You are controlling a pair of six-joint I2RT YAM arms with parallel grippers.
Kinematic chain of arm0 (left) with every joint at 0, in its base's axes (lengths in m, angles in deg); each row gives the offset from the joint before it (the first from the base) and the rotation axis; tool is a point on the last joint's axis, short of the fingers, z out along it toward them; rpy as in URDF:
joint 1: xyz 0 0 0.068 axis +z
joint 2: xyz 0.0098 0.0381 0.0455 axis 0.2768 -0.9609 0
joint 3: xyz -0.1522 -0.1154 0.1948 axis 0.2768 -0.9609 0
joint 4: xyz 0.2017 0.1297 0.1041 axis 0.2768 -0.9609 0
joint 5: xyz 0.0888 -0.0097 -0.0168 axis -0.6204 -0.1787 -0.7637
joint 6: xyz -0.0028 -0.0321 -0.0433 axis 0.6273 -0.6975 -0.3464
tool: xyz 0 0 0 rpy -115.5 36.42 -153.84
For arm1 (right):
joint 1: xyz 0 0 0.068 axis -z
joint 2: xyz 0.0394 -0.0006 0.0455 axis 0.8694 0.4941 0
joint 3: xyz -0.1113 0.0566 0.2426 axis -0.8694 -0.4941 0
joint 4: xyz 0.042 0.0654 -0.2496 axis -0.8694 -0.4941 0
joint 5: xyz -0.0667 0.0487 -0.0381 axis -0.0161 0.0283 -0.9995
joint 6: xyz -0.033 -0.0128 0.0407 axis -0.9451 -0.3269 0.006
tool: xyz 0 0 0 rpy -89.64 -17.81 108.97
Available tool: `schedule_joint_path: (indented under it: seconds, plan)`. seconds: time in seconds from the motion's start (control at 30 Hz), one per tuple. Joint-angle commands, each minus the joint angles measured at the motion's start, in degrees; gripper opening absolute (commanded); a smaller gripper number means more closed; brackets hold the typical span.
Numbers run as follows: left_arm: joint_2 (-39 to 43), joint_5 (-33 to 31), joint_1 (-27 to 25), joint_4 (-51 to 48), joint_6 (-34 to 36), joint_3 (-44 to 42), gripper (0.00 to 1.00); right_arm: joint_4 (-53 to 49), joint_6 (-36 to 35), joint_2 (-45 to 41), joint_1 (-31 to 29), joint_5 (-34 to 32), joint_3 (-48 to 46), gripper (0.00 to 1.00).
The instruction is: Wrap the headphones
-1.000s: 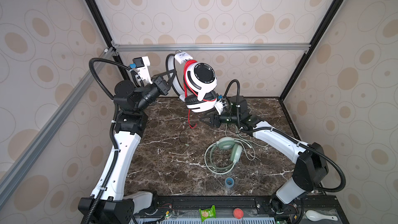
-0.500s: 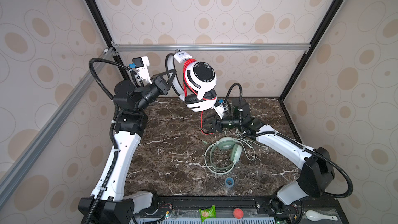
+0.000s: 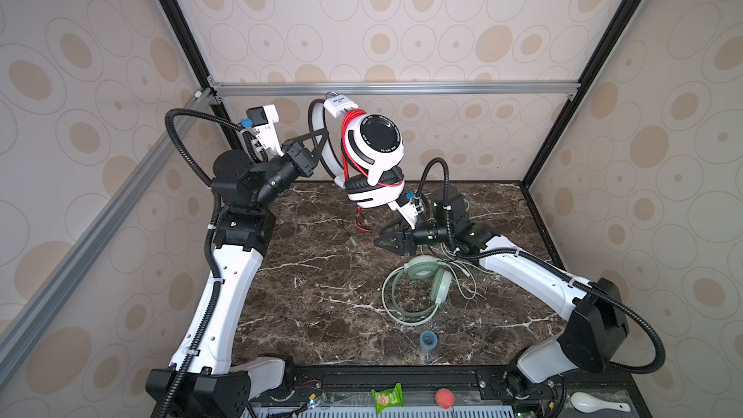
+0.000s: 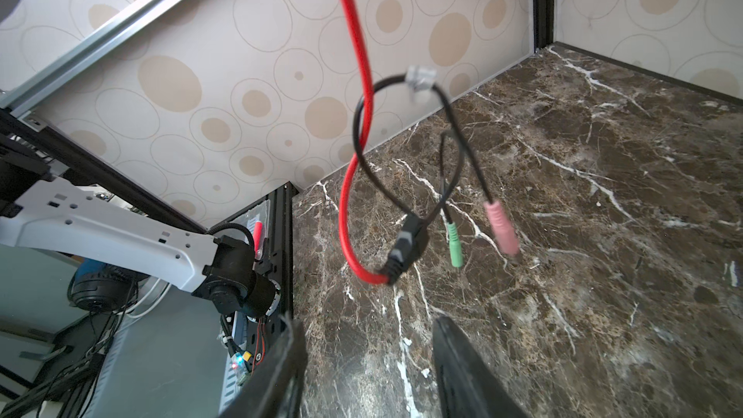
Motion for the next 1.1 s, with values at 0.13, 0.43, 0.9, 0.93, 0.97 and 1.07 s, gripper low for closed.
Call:
schedule_joint_path:
  seconds: [0.13, 0.43, 0.9, 0.93, 0.97, 1.07]
  plan:
    - [2.4, -0.3, 0.4, 4.7, -3.2, 1.4, 0.00, 0.1, -1.2, 0.1, -0.4, -3.7, 1.7, 0.53]
    - [1.7, 1.1, 0.4, 4.6, -3.1, 1.6, 0.00, -8.9, -6.2, -7.2, -0.3, -5.8, 0.6, 0.52]
    - [2.0, 1.8, 0.4, 6.2, -4.1, 1.2, 0.00, -5.7, -4.6, -5.2, -0.9, -5.2, 1.5, 0.52]
    - [2.1, 1.8, 0.4, 6.1, -4.2, 1.3, 0.00, -5.8, -4.8, -4.9, -0.9, -5.0, 1.9, 0.52]
    - [2.2, 1.7, 0.4, 5.9, -4.0, 1.3, 0.00, -5.8, -4.9, -4.5, -0.9, -5.0, 2.1, 0.52]
    - [2.2, 1.8, 0.4, 5.9, -4.2, 1.4, 0.00, -5.3, -4.9, -3.8, -0.9, -4.8, 3.2, 0.52]
